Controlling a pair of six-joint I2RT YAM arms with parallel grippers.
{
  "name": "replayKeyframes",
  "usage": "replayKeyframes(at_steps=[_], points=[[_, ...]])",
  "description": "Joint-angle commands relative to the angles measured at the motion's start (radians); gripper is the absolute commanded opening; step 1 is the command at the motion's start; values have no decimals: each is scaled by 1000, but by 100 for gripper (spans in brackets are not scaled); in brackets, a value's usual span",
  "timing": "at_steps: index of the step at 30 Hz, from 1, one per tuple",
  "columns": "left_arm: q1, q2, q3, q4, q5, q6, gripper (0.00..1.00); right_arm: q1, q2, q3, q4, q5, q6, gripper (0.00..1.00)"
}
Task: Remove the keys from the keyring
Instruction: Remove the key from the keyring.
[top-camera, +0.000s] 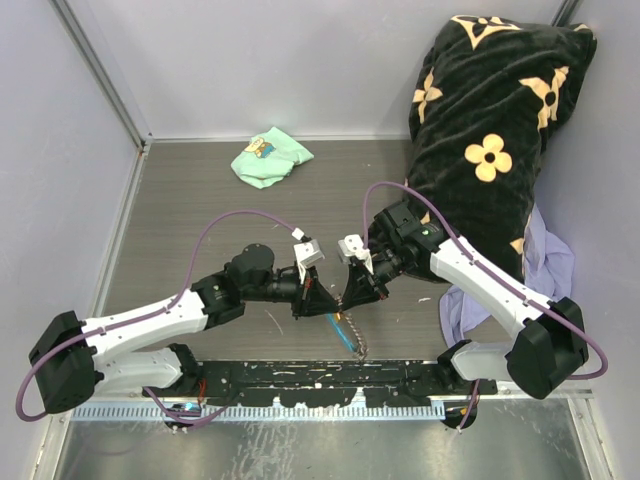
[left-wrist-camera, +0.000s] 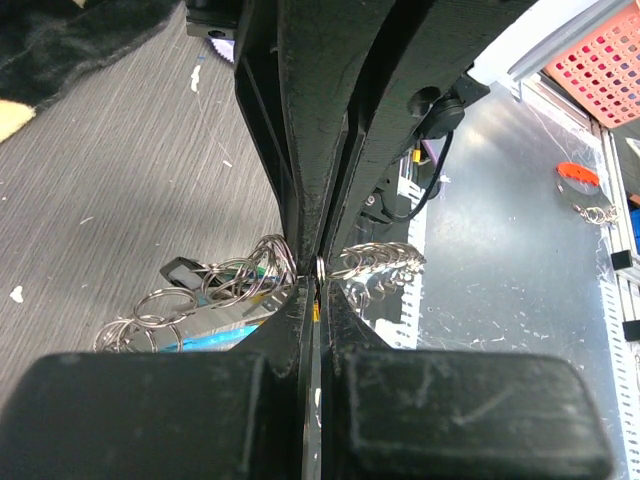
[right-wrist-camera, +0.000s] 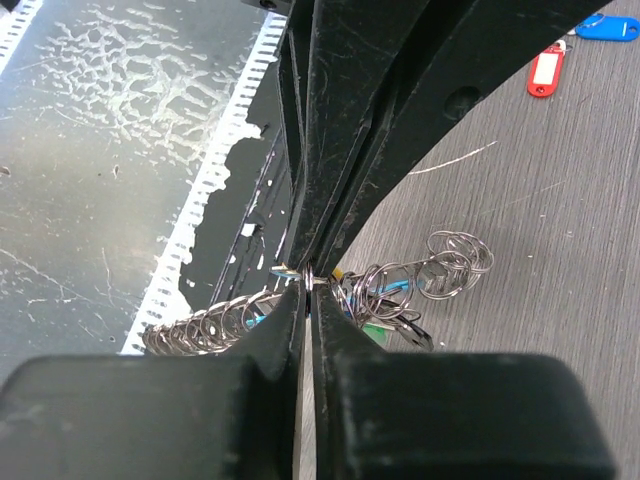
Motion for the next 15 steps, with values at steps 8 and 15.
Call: replayKeyframes(at_steps=[8,15], points=[[18,-76,9,81,-61,-61,23,1,-18,36,1,-42,-12,1],[19,-220,-137,202,-197,-328,45,-21,-19,40,1,-75,-8,1]])
